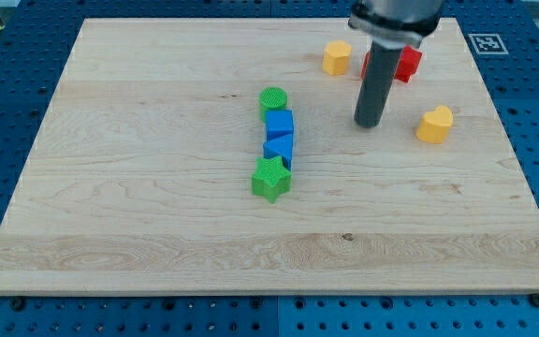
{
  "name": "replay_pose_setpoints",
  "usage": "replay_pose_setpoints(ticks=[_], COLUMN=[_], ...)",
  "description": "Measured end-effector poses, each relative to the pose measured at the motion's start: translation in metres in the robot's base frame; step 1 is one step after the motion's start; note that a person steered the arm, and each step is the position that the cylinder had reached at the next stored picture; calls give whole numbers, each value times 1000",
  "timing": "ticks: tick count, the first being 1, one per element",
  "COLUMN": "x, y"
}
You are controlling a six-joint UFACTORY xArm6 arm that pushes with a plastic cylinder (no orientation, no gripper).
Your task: Place the heart parallel to blue blocks
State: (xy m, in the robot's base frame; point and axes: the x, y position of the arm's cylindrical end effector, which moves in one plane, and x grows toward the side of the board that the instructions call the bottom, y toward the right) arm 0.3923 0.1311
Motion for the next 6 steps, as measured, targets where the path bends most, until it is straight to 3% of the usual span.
replay_pose_setpoints(ticks=[6], x=[38], y=[66])
